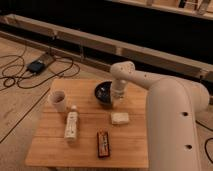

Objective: Drag the ceramic bowl in a circle

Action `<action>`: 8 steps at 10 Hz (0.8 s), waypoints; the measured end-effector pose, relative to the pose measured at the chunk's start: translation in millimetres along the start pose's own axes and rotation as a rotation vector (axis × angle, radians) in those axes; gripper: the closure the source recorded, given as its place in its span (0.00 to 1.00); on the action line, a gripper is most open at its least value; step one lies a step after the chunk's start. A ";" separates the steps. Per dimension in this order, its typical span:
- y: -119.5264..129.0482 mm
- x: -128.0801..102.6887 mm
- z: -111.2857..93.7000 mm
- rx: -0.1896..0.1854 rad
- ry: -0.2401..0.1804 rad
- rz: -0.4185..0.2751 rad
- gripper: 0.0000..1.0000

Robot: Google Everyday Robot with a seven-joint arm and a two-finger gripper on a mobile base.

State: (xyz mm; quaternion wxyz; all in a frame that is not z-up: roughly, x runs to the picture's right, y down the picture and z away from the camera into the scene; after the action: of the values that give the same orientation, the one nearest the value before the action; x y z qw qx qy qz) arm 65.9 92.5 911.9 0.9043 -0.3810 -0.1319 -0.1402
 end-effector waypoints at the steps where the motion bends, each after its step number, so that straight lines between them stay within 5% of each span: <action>1: -6.2 7.7 -1.2 0.000 0.006 0.013 1.00; 4: -10.4 52.5 -7.8 -0.006 0.041 0.092 1.00; 8: 29.4 114.3 -9.4 -0.033 0.076 0.251 1.00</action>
State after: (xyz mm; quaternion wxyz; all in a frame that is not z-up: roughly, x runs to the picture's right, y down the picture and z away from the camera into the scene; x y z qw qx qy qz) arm 183.4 88.0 925.9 0.9126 -0.4039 -0.0464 -0.0424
